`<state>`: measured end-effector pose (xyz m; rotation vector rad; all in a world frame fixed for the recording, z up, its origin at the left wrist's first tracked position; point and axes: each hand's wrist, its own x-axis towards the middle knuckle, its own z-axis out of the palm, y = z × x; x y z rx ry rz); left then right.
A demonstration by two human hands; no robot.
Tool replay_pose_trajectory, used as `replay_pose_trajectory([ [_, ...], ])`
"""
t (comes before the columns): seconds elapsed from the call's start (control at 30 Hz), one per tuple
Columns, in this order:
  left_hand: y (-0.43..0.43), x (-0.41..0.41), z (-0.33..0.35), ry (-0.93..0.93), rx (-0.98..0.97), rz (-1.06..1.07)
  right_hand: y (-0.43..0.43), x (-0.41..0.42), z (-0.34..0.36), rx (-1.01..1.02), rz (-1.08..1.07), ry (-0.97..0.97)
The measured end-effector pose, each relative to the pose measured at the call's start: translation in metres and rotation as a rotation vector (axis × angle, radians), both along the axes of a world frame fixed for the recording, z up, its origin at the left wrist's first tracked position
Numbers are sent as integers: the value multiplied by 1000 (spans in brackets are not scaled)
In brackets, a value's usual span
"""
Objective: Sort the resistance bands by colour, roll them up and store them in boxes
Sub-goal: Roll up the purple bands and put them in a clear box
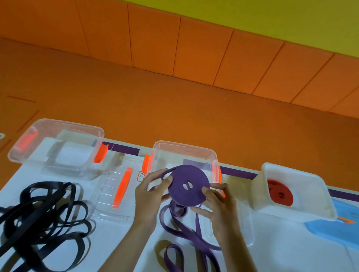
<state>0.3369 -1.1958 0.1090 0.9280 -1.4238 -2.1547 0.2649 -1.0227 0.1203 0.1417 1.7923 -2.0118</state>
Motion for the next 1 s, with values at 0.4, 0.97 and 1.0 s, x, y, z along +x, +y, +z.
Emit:
replay_pose_trajectory([
  [0.4,-33,-109,-44,-222,-32,138,-43,-110,-39,280,164,-67],
  [0.97,-53,-189,-157,-839,-349,-90,-83,-169,-149,631,462,-379],
  [1.0,-54,-190,-161,-858,-341,-96,-83,-170,-153,648,463,-369],
])
